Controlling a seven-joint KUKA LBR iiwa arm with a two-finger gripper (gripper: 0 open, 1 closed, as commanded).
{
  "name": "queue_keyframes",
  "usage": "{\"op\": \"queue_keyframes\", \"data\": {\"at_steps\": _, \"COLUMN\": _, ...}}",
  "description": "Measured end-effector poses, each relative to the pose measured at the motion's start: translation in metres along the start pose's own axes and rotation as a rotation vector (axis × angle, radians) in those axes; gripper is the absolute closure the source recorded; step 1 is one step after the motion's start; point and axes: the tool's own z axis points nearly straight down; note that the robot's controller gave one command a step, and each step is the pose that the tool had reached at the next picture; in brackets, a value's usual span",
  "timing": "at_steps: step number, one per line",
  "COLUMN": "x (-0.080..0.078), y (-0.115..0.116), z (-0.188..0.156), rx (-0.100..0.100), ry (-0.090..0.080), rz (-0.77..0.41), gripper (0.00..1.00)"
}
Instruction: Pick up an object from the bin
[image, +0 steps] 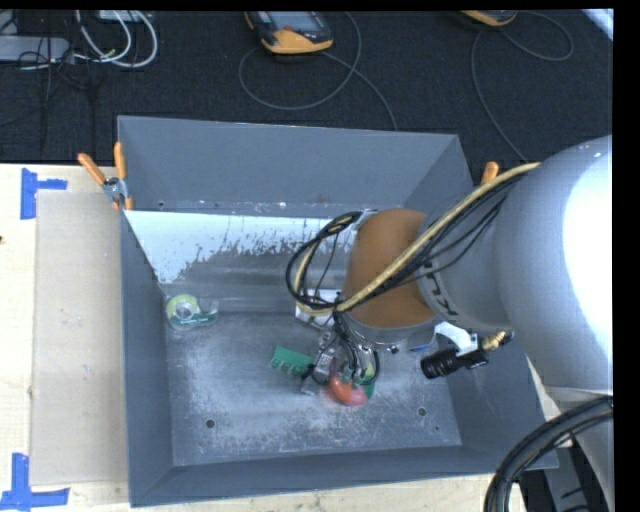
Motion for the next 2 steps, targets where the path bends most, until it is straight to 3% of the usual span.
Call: {"op": "queue_keyframes", "data": {"at_steps": 2, "x": 0.0, "y": 0.0, "z": -0.0005, "rx": 0.0, "ry": 0.0, "rz": 0.0, "gripper": 1.0}}
